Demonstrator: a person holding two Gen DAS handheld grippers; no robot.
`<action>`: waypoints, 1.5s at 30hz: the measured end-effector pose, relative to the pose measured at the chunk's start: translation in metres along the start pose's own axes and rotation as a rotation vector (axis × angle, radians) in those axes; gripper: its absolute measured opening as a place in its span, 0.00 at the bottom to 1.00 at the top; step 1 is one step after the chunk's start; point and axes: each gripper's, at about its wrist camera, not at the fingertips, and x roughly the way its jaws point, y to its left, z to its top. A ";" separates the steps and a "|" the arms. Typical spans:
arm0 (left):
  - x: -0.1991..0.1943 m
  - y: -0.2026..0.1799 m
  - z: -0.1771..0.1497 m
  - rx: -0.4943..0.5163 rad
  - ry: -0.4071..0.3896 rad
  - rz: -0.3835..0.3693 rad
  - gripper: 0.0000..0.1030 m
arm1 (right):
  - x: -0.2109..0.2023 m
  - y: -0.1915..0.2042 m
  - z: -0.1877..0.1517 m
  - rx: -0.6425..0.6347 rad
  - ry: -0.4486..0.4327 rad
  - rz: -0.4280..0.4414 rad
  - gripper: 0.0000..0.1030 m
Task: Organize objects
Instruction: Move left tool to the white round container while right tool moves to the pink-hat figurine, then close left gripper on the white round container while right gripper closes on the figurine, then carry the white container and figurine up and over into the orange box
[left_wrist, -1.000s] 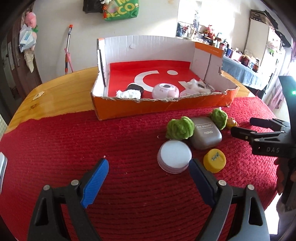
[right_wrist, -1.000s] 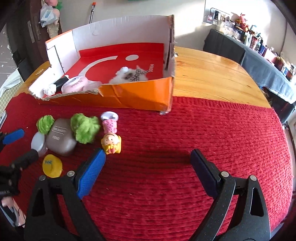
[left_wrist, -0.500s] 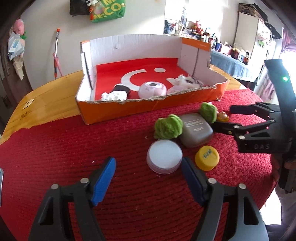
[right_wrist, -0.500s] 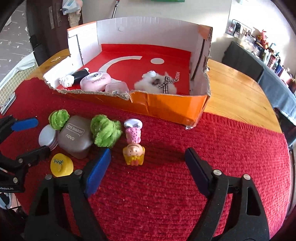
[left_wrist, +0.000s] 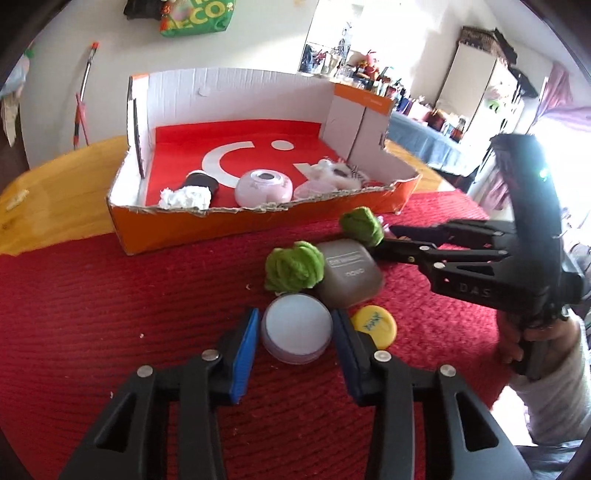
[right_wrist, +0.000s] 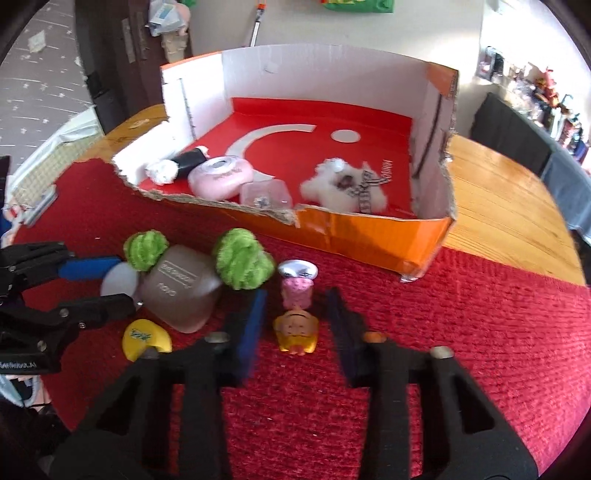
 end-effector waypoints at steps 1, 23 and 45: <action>-0.001 0.001 -0.001 -0.003 -0.002 -0.005 0.41 | 0.000 -0.001 0.000 0.005 0.000 0.015 0.21; -0.038 -0.019 0.000 0.052 -0.102 0.043 0.41 | -0.061 0.008 -0.011 0.069 -0.100 0.120 0.21; -0.055 -0.017 0.029 0.055 -0.157 0.012 0.41 | -0.074 0.012 0.010 0.096 -0.122 0.219 0.21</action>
